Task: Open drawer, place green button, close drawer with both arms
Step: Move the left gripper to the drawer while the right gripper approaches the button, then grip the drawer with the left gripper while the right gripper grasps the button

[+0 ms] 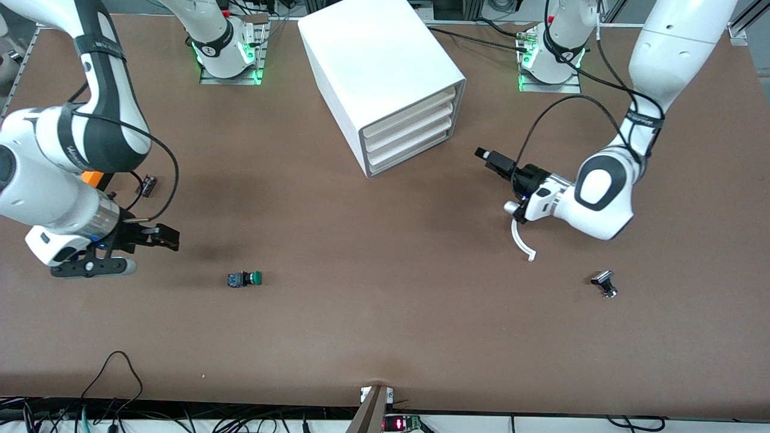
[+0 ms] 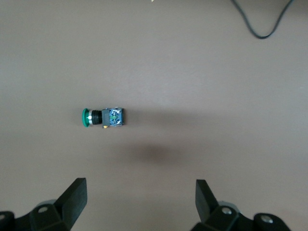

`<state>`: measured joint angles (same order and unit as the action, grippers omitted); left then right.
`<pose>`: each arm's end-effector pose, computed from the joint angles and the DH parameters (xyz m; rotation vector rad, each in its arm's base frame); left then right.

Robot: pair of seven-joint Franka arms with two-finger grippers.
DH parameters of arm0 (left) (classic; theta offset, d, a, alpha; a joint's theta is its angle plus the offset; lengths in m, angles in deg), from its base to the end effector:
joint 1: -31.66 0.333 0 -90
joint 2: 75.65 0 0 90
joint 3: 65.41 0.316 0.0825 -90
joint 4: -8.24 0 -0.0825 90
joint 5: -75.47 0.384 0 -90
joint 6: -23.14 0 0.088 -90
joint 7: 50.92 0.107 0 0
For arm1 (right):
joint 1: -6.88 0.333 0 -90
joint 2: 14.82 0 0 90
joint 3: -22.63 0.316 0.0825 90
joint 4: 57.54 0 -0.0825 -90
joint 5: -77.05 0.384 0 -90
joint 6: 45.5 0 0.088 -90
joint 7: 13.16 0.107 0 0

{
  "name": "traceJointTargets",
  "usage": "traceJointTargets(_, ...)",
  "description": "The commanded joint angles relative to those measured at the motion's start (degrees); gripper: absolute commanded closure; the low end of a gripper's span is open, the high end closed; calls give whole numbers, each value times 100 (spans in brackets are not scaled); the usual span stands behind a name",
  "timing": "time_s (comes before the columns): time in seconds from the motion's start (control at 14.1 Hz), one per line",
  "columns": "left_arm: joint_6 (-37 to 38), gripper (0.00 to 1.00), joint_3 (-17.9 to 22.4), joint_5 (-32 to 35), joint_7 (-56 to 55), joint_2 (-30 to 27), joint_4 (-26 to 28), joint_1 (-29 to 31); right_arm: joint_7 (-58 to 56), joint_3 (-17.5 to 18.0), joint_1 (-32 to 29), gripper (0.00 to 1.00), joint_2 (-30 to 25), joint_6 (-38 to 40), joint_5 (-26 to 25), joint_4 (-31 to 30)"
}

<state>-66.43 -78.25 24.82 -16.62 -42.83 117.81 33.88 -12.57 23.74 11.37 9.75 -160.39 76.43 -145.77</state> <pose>0.5201 -0.1792 0.2065 1.9026 -0.3324 -0.7242 0.6812 0.0643 0.4097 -3.1378 -0.1412 -0.0575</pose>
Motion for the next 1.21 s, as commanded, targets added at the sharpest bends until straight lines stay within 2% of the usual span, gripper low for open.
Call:
traceJointTargets(0.0,-444,1,-375,-312,462,286,63,-20,-120,-23,245,0,196,-208,45,16)
traceJointTargets(0.21,-1139,3,-718,-524,762,410,388,-169,-338,-31,342,0,416,-349,-60,16)
traceJointTargets(0.43,-1474,6,-816,-788,798,480,617,-274,-1267,-31,343,0,662,-473,-272,-2)
traceJointTargets(0.71,-1834,29,-1123,-973,807,559,819,-363,-3296,-31,342,0,970,-780,-228,-19)
traceJointTargets(1.0,-2020,32,-1282,-1131,807,638,987,-407,-5125,-31,413,0,1242,-1166,-263,-19)
traceJointTargets(1.07,-2020,37,-1282,-1131,824,647,1022,-398,-5695,-31,448,0,1330,-1298,-289,-2)
traceJointTargets(1.14,-2029,53,-1282,-1131,911,656,1039,-407,-6249,-31,500,0,1426,-1369,-281,-2)
